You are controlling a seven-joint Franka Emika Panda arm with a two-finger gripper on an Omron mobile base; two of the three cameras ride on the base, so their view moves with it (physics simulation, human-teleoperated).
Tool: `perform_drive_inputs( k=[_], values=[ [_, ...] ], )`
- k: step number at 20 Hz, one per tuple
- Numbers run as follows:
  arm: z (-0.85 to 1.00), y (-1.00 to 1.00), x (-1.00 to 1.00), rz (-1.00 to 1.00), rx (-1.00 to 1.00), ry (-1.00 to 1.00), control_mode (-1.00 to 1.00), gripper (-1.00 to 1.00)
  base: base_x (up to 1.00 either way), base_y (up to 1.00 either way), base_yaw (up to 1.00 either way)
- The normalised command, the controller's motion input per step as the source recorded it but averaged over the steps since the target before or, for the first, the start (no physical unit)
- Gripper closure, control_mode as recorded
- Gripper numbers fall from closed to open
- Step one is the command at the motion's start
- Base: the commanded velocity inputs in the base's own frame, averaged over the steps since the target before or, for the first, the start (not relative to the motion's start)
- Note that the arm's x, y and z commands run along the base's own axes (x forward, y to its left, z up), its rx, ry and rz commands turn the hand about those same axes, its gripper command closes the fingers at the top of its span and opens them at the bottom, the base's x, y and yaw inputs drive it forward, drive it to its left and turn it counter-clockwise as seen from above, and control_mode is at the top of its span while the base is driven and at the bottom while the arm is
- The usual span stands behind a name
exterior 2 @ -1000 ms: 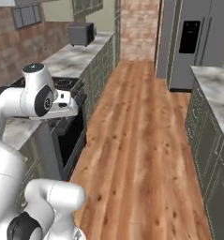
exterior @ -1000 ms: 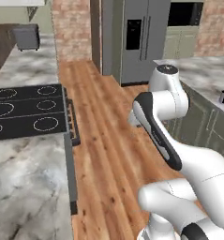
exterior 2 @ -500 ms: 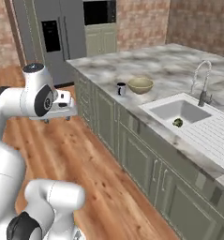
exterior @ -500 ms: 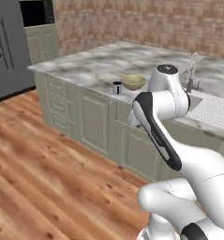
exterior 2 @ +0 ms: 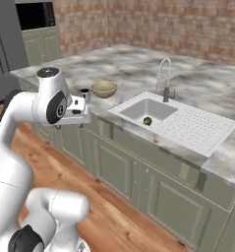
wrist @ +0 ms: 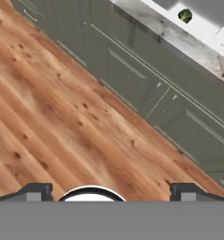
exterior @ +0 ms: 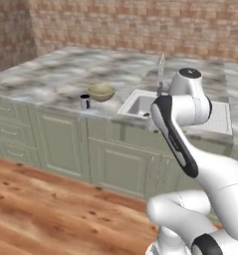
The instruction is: Clear the mugs and bowl far away from the sink.
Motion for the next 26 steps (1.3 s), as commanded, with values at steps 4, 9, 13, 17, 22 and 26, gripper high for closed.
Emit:
perform_drive_inputs(
  k=[4, 9, 13, 17, 22, 26],
  values=[
    [0.00, 0.00, 0.00, 0.00, 0.00, 0.00, 1.00, -1.00, 0.68, 0.67, -0.05],
    [0.00, 0.00, 0.00, 0.00, 0.00, 0.00, 1.00, -1.00, 0.78, 0.63, -0.05],
    [0.00, 0.00, 0.00, 0.00, 0.00, 0.00, 1.00, -1.00, 0.89, 0.00, -0.16],
    [0.00, 0.00, 0.00, 0.00, 0.00, 0.00, 1.00, -1.00, 0.93, 0.00, -0.16],
    [0.00, 0.00, 0.00, 0.00, 0.00, 0.00, 1.00, -1.00, 0.85, 0.00, -0.17],
    [0.00, 0.00, 0.00, 0.00, 0.00, 0.00, 1.00, -1.00, 0.60, 0.23, -0.06]
  ],
)
